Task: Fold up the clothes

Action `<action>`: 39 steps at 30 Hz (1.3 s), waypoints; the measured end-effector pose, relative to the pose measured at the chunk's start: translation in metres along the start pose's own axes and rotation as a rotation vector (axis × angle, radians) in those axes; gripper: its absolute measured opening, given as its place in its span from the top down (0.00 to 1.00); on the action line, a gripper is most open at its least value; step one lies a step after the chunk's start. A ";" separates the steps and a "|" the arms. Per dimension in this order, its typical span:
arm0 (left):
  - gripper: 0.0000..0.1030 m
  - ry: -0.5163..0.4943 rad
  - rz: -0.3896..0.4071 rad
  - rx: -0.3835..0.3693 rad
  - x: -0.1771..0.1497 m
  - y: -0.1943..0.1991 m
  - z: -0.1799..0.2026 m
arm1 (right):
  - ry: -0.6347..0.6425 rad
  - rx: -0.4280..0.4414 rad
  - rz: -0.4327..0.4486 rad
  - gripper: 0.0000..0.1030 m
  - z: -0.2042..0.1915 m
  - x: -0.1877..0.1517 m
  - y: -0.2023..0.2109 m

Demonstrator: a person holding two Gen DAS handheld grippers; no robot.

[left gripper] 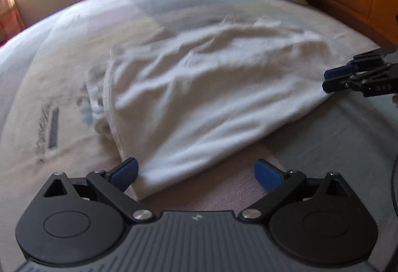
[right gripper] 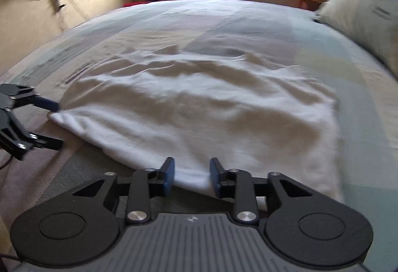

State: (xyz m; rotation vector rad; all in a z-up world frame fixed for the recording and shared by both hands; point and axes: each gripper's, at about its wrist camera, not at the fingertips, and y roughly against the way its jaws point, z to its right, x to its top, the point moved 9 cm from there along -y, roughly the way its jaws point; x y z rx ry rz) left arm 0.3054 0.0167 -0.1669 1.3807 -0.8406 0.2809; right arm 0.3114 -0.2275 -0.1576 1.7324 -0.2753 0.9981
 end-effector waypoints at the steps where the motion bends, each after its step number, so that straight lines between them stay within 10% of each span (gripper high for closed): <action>1: 0.04 -0.045 0.022 0.004 0.004 0.004 0.004 | 0.017 -0.024 0.008 0.57 0.002 0.001 0.006; 7: 0.02 -0.580 0.014 0.198 0.002 -0.011 0.040 | 0.176 -0.156 -0.034 0.52 0.004 -0.007 0.017; 17: 0.02 -1.037 0.066 0.415 0.012 -0.033 0.051 | 0.808 -0.441 -0.100 0.46 -0.017 -0.031 0.001; 24: 0.18 -0.752 -0.098 0.510 -0.008 -0.012 -0.034 | 0.646 -0.446 -0.114 0.44 0.019 -0.029 0.016; 31: 0.15 -0.327 -0.078 0.119 0.009 0.023 -0.025 | 0.418 -0.173 0.007 0.44 -0.023 0.010 0.024; 39: 0.15 0.061 -0.155 -0.088 -0.005 0.027 -0.030 | 0.798 0.008 0.071 0.45 -0.172 0.010 -0.036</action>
